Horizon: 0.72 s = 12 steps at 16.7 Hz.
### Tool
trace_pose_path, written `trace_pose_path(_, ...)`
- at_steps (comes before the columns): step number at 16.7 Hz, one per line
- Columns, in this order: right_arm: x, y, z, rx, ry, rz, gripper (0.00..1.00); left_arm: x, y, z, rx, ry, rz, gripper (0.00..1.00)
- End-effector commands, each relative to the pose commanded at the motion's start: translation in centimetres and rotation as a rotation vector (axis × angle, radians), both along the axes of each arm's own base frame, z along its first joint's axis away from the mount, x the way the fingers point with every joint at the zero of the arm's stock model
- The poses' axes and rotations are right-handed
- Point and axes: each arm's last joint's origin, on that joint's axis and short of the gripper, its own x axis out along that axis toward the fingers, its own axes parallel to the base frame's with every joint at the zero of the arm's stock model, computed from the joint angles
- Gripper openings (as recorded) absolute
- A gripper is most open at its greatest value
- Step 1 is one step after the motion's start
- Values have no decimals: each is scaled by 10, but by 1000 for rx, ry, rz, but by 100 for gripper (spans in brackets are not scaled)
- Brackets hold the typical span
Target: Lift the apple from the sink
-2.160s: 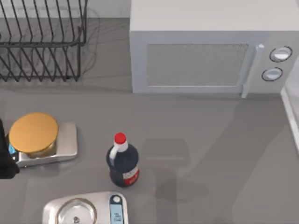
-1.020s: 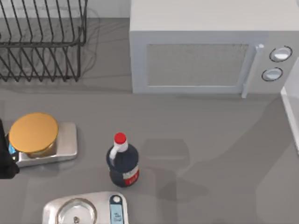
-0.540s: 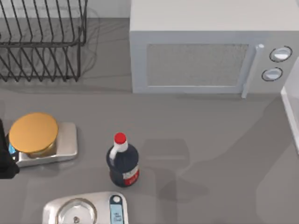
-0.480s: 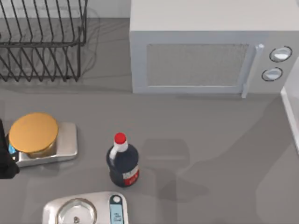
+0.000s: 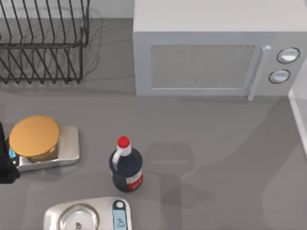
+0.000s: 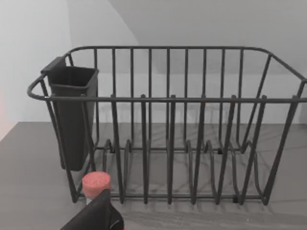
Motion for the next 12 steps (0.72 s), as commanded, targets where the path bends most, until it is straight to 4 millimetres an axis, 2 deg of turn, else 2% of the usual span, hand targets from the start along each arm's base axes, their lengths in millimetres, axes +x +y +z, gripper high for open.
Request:
trace_pose_path(2,8,-3,17,0,0,0,0,0,0,0,0,0,0,100)
trace_pose_path(4,18,-6,47,0,-2,0,0,0,0,0,0,0,0,100)
trace_pose_path(7,24,-8,107,5,16,0,0,0,0,0,0,0,0,100)
trace_pose_path(12,9,-3,205,6,22,0,0,0,0,0,0,0,0,100)
